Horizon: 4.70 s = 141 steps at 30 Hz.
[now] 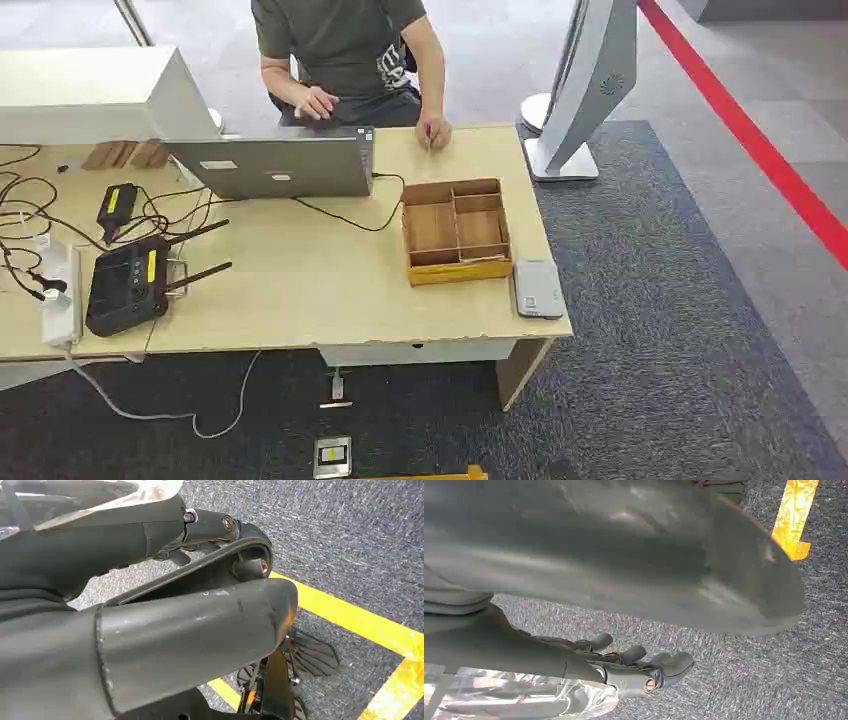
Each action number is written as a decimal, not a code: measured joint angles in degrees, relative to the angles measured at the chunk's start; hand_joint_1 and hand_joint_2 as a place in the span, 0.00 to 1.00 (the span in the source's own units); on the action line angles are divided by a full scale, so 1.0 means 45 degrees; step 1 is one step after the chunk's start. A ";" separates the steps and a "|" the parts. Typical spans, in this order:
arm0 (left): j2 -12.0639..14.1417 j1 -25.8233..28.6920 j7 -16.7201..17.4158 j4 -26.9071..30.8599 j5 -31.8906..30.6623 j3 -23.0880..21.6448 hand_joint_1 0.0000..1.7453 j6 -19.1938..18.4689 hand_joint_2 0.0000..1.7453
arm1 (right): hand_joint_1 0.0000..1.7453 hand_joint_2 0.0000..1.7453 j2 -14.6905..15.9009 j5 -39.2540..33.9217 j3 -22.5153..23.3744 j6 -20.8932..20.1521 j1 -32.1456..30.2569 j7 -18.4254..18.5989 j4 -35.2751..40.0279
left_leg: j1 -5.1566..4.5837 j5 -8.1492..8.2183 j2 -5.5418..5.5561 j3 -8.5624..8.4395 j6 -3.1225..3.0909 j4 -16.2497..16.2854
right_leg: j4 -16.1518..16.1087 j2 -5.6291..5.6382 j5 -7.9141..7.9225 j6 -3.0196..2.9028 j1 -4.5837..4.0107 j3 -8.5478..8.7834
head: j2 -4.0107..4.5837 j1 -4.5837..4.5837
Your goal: Pass the card to the sensor for recognition and then transmit it.
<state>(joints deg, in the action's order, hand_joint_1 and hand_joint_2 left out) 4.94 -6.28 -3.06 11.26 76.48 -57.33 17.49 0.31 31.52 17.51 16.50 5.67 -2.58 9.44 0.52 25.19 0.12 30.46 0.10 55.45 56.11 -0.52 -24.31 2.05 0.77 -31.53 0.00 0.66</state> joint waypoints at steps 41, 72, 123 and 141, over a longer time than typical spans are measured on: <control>-0.0097 0.0012 -0.0476 0.0000 0.0462 0.0228 0.00 0.0146 0.00 | 0.00 1.00 0.0631 -0.5396 0.0609 0.4793 -0.0823 -0.5968 0.2615 | 0.0001 0.0000 0.0044 0.0002 0.0000 0.0000 | 0.0002 -0.0039 -0.0005 0.0001 0.0000 0.0021 | 0.0000 0.0000; 0.0257 -0.0092 -0.0359 -0.0010 -0.1652 -0.0719 0.00 -0.1598 0.00 | 0.00 1.00 0.8058 -0.2564 -0.6474 0.0447 0.5571 0.3899 1.7025 | -0.0065 -0.0125 0.0013 0.0107 -0.0029 -0.0003 | 0.0023 0.0003 0.0123 0.0026 0.0061 -0.0088 | 0.0000 -0.0005; 0.0238 -0.0227 -0.0427 -0.0010 -0.1904 -0.2132 0.00 -0.1933 0.00 | 1.00 1.00 0.5566 0.5493 -1.0933 -0.0699 0.8425 0.4235 1.1890 | -0.0037 -0.0137 0.0027 0.0159 -0.0010 -0.0002 | 0.0032 -0.0010 0.0127 0.0017 0.0036 -0.0154 | 0.0000 -0.0015; 0.0272 -0.0237 -0.0529 -0.0010 -0.1758 -0.2283 0.00 -0.1919 0.00 | 1.00 1.00 0.5416 0.4891 -1.1317 -0.0471 0.8710 0.3842 1.1458 | -0.0036 -0.0138 0.0027 0.0159 -0.0010 -0.0002 | 0.0034 -0.0009 0.0128 0.0016 0.0036 -0.0153 | 0.0000 -0.0015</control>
<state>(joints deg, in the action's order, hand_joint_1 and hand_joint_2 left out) 6.16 -7.35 -5.44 11.21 68.57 -67.60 8.85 24.68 53.53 -33.42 14.38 44.87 14.71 61.00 0.36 24.57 0.24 31.18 0.06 55.44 56.26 -0.56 -23.73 2.12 0.93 -32.22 0.00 0.59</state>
